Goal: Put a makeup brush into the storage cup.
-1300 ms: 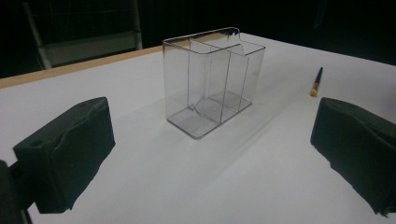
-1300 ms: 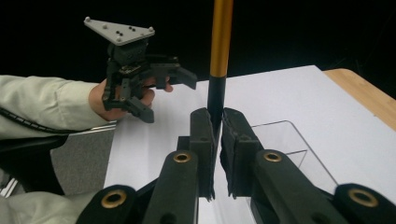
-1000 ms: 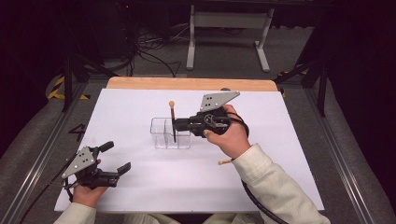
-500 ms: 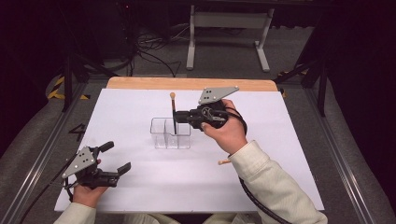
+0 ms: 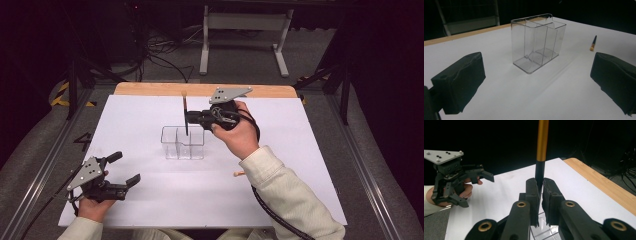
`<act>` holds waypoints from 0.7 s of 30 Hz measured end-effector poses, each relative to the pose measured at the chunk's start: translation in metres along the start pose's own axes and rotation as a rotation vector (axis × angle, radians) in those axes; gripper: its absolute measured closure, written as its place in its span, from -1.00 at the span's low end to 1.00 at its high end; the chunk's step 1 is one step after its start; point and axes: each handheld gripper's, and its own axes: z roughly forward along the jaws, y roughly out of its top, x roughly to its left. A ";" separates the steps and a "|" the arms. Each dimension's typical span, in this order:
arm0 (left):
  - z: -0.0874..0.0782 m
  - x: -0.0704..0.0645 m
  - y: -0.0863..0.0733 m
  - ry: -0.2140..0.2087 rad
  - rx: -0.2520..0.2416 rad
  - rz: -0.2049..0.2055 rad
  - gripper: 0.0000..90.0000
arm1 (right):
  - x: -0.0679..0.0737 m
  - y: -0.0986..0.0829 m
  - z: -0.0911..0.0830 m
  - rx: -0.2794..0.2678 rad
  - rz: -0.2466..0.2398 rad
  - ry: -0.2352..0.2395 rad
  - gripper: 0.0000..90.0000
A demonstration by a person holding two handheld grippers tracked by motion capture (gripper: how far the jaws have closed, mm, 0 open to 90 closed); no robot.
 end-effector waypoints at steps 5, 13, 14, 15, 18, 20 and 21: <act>0.000 0.000 0.000 0.000 0.001 0.001 -0.99 | -0.003 0.000 0.005 0.000 0.006 -0.005 0.86; 0.000 0.001 0.000 0.000 0.000 0.000 -0.99 | -0.010 0.001 0.013 0.007 0.027 -0.027 0.86; 0.000 0.001 0.000 -0.001 0.002 0.000 -0.99 | -0.010 0.002 0.014 0.004 0.024 -0.030 0.86; 0.000 0.001 0.000 0.000 0.000 0.000 -0.99 | -0.011 0.003 0.015 0.006 0.024 -0.034 0.86; 0.000 0.001 0.000 -0.002 0.003 0.000 -0.99 | -0.012 0.004 0.016 0.004 0.026 -0.040 0.86; 0.000 0.001 0.000 -0.003 0.003 0.000 -0.99 | -0.014 0.003 0.018 0.003 0.029 -0.044 0.86; 0.000 0.001 0.000 -0.003 0.003 -0.001 -0.99 | -0.015 0.002 0.019 0.003 0.032 -0.048 0.86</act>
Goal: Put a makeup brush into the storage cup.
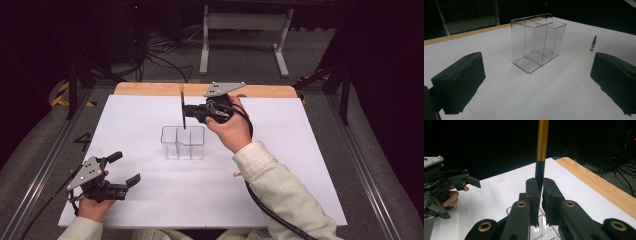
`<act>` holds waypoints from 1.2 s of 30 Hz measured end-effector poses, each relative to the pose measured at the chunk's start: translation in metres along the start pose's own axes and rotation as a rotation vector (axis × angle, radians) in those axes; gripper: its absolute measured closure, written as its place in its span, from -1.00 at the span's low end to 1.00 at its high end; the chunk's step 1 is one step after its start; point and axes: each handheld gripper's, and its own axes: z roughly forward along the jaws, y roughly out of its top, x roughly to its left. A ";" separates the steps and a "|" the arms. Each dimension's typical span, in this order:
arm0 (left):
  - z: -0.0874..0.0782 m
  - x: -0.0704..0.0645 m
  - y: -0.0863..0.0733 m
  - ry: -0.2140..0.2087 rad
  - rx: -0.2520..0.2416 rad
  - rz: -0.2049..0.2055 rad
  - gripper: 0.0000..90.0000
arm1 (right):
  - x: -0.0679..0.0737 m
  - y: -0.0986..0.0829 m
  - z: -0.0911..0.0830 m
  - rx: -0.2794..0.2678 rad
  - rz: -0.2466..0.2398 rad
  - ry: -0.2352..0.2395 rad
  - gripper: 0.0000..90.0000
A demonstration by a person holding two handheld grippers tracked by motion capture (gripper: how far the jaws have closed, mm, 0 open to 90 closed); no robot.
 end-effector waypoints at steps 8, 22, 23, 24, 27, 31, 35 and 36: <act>0.001 0.000 0.000 -0.002 0.003 0.005 -0.99 | -0.002 -0.003 0.009 0.008 0.007 -0.008 0.86; 0.001 0.000 0.000 -0.003 -0.002 0.004 -0.99 | -0.002 -0.013 0.024 0.053 0.017 -0.006 0.86; 0.001 0.000 0.000 -0.003 -0.001 0.004 -0.99 | -0.002 -0.014 0.024 0.056 0.016 -0.006 0.86; 0.001 0.000 0.000 -0.003 -0.001 0.007 -0.99 | -0.002 -0.014 0.025 0.058 0.018 -0.007 0.86; 0.001 -0.001 0.000 -0.003 -0.003 0.002 -0.99 | -0.003 -0.017 0.027 0.066 0.021 -0.008 0.86; 0.000 -0.001 0.000 -0.003 0.000 0.003 -0.99 | -0.004 -0.021 0.029 0.076 0.023 -0.011 0.86; 0.000 -0.001 0.000 -0.003 -0.003 0.002 -0.99 | -0.005 -0.025 0.032 0.084 0.023 -0.014 0.86; 0.000 0.000 0.000 -0.004 -0.001 0.002 -0.99 | -0.006 -0.026 0.032 0.086 0.024 -0.014 0.86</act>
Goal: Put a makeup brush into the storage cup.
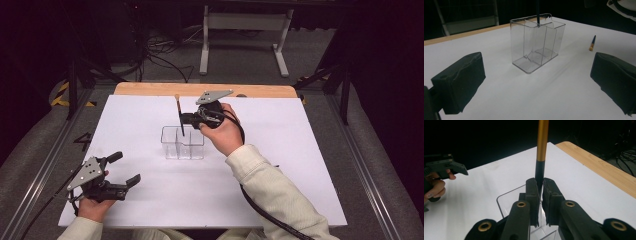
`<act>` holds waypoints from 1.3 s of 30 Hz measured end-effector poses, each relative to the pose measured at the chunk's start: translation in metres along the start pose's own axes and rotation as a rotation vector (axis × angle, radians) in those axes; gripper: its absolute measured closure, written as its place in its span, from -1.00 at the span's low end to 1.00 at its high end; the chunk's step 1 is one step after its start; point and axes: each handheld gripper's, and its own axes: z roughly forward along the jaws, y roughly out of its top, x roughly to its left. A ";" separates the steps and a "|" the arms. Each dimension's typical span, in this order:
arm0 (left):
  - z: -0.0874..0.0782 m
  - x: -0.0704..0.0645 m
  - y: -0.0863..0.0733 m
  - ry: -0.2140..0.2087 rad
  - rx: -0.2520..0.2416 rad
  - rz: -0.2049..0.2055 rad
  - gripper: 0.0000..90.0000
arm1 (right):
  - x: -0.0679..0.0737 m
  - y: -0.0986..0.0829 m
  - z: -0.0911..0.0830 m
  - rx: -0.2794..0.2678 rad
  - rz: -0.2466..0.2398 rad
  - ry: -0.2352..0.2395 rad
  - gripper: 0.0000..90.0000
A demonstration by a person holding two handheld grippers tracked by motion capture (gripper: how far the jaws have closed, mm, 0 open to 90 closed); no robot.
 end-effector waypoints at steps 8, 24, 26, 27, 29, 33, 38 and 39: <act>0.000 0.000 0.000 0.001 0.001 0.004 -0.99 | 0.000 -0.005 0.005 0.016 0.006 0.004 0.86; 0.000 0.000 0.000 0.000 0.001 0.001 -0.99 | 0.000 -0.011 0.011 0.045 0.008 0.017 0.86; 0.000 0.000 0.000 -0.001 0.001 0.001 -0.99 | 0.001 -0.011 0.010 0.041 -0.002 0.013 0.65; 0.000 0.000 0.000 -0.001 0.001 0.001 -0.99 | 0.001 -0.010 0.009 0.028 -0.003 0.007 0.44; 0.000 0.000 0.000 -0.001 0.003 0.001 -0.99 | 0.000 -0.008 0.005 0.008 -0.011 -0.007 0.17; 0.000 0.000 0.000 -0.001 0.001 0.000 -0.99 | 0.002 -0.006 -0.008 -0.036 -0.059 -0.040 -0.34; 0.001 0.000 0.001 -0.003 0.008 0.004 -0.99 | 0.001 -0.007 -0.025 -0.072 -0.067 -0.038 -0.68; 0.001 0.000 0.001 -0.003 0.008 0.004 -0.99 | 0.001 -0.007 -0.025 -0.072 -0.067 -0.038 -0.68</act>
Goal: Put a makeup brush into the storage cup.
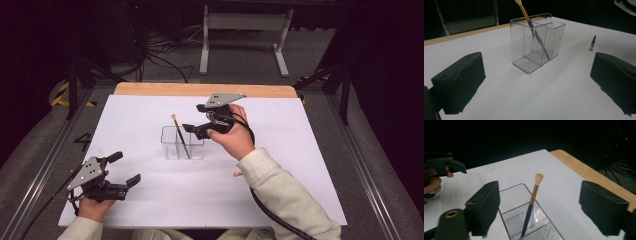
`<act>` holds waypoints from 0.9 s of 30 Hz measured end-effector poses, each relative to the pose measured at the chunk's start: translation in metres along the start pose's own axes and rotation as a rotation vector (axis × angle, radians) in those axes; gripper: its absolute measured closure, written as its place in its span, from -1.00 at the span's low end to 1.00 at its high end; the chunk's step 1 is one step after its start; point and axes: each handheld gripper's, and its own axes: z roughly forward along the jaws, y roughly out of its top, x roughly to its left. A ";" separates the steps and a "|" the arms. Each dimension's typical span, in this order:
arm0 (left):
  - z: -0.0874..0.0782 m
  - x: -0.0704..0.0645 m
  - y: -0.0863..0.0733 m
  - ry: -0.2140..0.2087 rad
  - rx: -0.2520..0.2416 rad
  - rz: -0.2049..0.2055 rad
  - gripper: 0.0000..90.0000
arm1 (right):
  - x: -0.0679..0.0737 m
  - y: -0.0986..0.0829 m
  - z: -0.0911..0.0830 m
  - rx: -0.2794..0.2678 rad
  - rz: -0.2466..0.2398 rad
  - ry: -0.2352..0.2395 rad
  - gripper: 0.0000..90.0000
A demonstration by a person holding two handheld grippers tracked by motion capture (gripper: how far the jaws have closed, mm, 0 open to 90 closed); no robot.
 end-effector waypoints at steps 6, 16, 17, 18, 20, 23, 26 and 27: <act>0.002 0.000 0.000 0.001 -0.006 -0.003 -0.99 | -0.005 -0.004 -0.030 -0.098 0.019 0.035 -0.80; 0.005 0.000 0.002 -0.006 -0.001 0.002 -0.99 | -0.012 -0.014 -0.064 -0.130 0.025 0.021 -0.91; 0.005 0.000 0.002 -0.003 -0.003 0.003 -0.99 | -0.012 -0.015 -0.068 -0.132 0.024 0.017 -0.91; 0.006 0.000 0.002 -0.002 -0.006 0.002 -0.99 | -0.012 -0.015 -0.071 -0.133 0.024 0.013 -0.91; 0.007 0.000 0.002 -0.006 -0.005 0.002 -0.99 | -0.013 -0.017 -0.078 -0.137 0.027 0.005 -0.92; 0.007 0.000 0.002 -0.007 0.002 0.004 -0.99 | -0.015 -0.019 -0.087 -0.134 0.029 -0.001 -0.92; 0.008 0.000 0.002 -0.005 -0.002 0.002 -0.99 | -0.018 -0.023 -0.096 -0.137 0.040 -0.006 -0.92; 0.008 0.000 0.002 -0.005 -0.002 0.003 -0.99 | -0.018 -0.023 -0.099 -0.138 0.040 -0.010 -0.92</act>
